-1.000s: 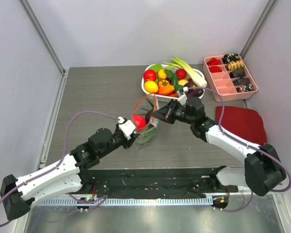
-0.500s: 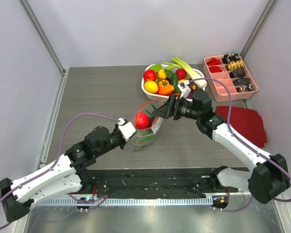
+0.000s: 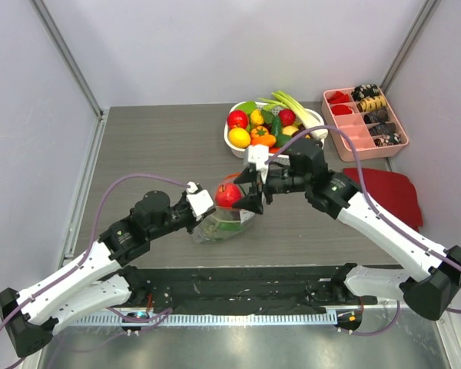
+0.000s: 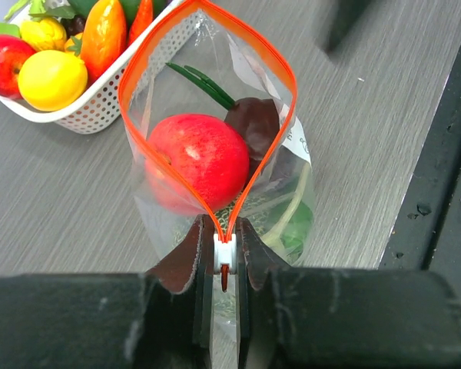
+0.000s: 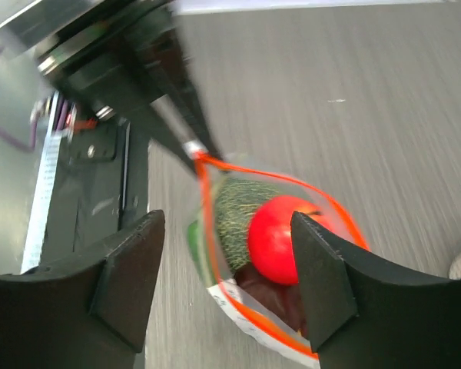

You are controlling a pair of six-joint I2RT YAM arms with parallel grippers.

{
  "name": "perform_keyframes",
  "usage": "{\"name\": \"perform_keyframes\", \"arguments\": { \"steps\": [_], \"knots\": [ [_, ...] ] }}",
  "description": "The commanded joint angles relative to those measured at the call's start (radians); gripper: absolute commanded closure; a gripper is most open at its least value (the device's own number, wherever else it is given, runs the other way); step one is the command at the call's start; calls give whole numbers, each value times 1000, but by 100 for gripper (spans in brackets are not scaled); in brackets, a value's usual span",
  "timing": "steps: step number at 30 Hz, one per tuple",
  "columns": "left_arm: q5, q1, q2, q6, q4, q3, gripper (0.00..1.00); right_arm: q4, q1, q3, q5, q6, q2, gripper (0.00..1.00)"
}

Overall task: Place the food in the zip-top bag and seal the zipper
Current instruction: Zip the zipper food storage bag at the center of the board.

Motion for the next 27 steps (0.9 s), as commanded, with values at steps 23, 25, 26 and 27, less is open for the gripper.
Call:
{"name": "perform_keyframes", "arguments": {
  "steps": [23, 25, 26, 27],
  "knots": [
    [21, 52, 17, -129, 8, 90, 81, 331, 185, -158, 332, -179, 88, 99],
    [51, 73, -25, -186, 12, 68, 58, 378, 176, -185, 333, -134, 53, 99],
    [53, 78, -40, -199, 15, 38, 51, 426, 176, -216, 341, -98, 38, 99],
    [31, 81, -54, -208, 28, 18, 47, 444, 176, -231, 349, -77, 24, 99]
  ]
}}
